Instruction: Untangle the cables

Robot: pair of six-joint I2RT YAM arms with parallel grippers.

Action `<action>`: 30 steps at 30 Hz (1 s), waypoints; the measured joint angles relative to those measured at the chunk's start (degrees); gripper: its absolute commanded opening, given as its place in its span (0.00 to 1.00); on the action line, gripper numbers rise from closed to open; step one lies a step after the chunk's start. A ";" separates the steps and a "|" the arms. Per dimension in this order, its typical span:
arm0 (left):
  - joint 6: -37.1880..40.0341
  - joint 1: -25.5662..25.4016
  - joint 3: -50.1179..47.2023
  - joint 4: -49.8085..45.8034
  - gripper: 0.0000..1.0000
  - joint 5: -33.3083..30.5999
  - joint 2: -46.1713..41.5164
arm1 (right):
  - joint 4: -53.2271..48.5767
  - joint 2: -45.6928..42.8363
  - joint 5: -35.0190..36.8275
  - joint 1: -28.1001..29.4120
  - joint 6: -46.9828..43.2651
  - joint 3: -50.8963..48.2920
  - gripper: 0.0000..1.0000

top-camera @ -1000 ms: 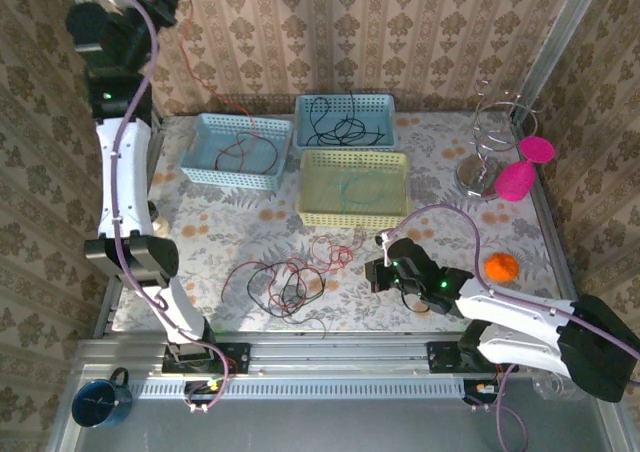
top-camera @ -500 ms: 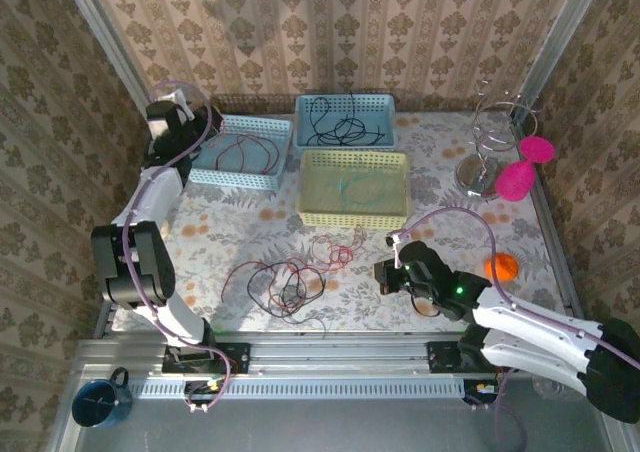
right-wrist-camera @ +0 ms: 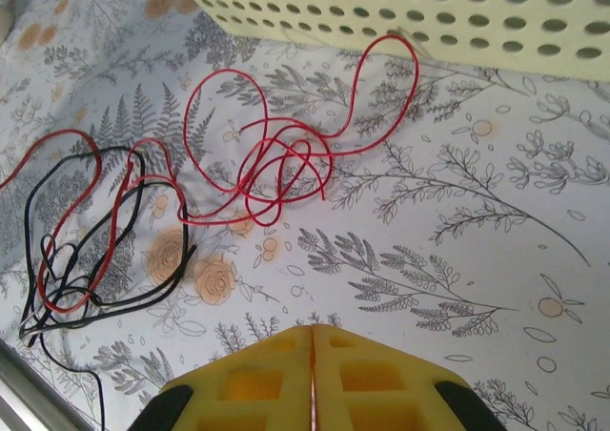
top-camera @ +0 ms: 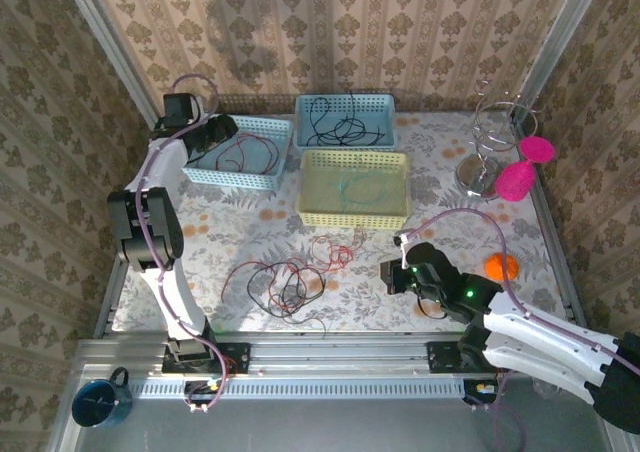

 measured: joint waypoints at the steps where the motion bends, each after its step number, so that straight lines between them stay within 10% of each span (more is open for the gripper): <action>1: 0.07 -0.37 0.09 -0.87 0.56 -0.11 -0.42 | -0.28 -0.20 0.02 0.00 0.09 0.24 0.13; 9: 0.39 -8.17 -12.70 -0.50 0.56 -2.86 -21.84 | -1.38 4.37 -0.20 0.00 0.09 4.98 0.33; 16: -0.94 -25.79 -42.05 5.31 0.58 -10.10 -48.28 | -0.55 14.47 -1.38 0.42 -0.55 9.99 0.55; 30: -8.85 -46.90 -65.33 -0.96 0.53 -19.71 -55.91 | 5.51 42.34 -1.11 0.76 -0.48 21.03 0.56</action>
